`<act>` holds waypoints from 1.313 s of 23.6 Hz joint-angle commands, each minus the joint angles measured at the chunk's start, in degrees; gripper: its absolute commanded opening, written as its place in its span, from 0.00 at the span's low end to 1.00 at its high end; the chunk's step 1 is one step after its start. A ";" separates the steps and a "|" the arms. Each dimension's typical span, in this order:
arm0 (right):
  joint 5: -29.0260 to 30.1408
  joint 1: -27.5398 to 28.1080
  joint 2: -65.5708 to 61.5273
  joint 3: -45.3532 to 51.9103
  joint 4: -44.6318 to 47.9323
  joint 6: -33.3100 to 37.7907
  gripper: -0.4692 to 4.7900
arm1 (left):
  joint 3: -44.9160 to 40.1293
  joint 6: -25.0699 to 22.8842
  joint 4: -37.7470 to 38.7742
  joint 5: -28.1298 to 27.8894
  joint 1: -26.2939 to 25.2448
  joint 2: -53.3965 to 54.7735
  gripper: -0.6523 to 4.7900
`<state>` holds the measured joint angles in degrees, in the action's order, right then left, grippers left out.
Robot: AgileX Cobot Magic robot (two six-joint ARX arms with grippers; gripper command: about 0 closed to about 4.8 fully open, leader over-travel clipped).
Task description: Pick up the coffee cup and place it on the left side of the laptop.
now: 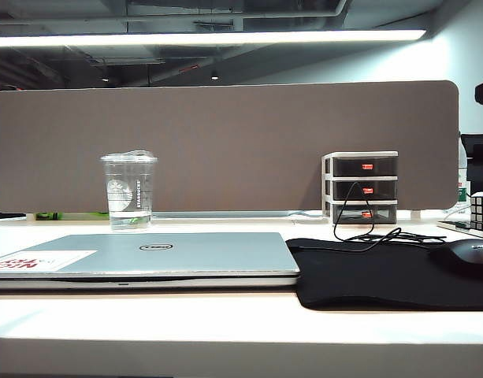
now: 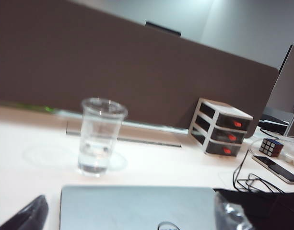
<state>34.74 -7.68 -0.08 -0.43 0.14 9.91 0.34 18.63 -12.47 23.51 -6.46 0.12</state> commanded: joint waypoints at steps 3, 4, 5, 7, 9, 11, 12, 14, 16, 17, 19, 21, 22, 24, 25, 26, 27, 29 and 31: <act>0.09 -0.02 0.04 0.26 1.49 0.24 0.09 | 0.09 5.07 -1.68 -4.17 -0.04 0.02 0.88; -0.07 0.00 0.04 0.26 1.46 0.24 0.09 | 0.09 6.27 -1.75 -4.85 -0.04 0.02 0.88; -0.04 -0.02 0.04 0.26 1.55 0.28 0.09 | 0.09 6.84 -1.84 -5.31 -0.02 0.02 0.88; -0.04 -0.02 0.04 0.26 1.66 0.44 0.09 | 0.11 5.64 -1.75 -5.31 -0.04 0.02 0.88; 0.02 -0.02 0.04 0.26 1.66 0.46 0.09 | 0.39 3.23 -1.73 -4.68 -0.02 0.02 0.88; 0.04 -0.02 0.04 0.26 1.62 0.68 0.09 | 2.78 0.24 2.29 -4.26 -0.04 0.31 0.88; 0.07 -0.02 0.04 0.26 1.64 0.85 0.09 | 3.39 0.24 3.02 -4.26 -0.04 0.35 0.88; 0.11 -0.02 0.04 0.26 1.64 0.85 0.09 | 4.68 0.24 2.91 -4.57 -0.04 0.33 0.88; 0.09 -0.02 0.04 0.26 1.64 0.85 0.09 | 5.95 0.22 2.69 -5.60 -0.04 0.33 0.88; 0.09 -0.02 0.04 0.26 1.64 0.85 0.09 | 6.43 0.20 2.75 -5.84 -0.04 0.35 0.88; 0.04 -0.02 0.04 0.26 1.66 0.83 0.09 | 7.41 0.17 2.89 -5.95 -0.07 0.61 0.88; 0.02 -0.02 0.04 0.26 1.68 0.83 0.09 | 7.78 0.13 2.97 -5.35 -0.04 1.29 0.88; 0.00 -0.02 0.04 0.26 1.68 0.83 0.09 | 8.11 0.07 2.93 -4.74 -0.04 2.08 0.88; -0.04 -0.02 0.04 0.26 1.73 0.83 0.09 | 9.14 -0.22 2.93 -3.61 -0.04 3.80 0.88; -0.04 -0.02 0.04 0.26 1.75 0.83 0.09 | 9.84 -0.28 2.91 -2.86 -0.04 4.72 0.88; -0.04 -0.04 0.04 0.26 1.79 0.83 0.09 | 10.82 -0.83 2.82 -2.43 -0.04 5.95 0.89; -0.04 -0.04 0.04 0.26 1.79 0.83 0.09 | 11.69 -1.55 2.73 -2.21 -0.04 7.06 0.89; -0.07 -0.04 0.04 0.26 1.79 0.83 0.09 | 14.69 -4.20 2.29 -1.64 -0.04 10.99 0.89; -0.07 -0.04 0.04 0.26 1.79 0.83 0.09 | 17.27 -7.34 0.70 -0.83 -0.04 16.17 0.89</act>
<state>34.72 -7.68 -0.08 -0.43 1.02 10.55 16.43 14.06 -10.04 21.71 -6.46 13.78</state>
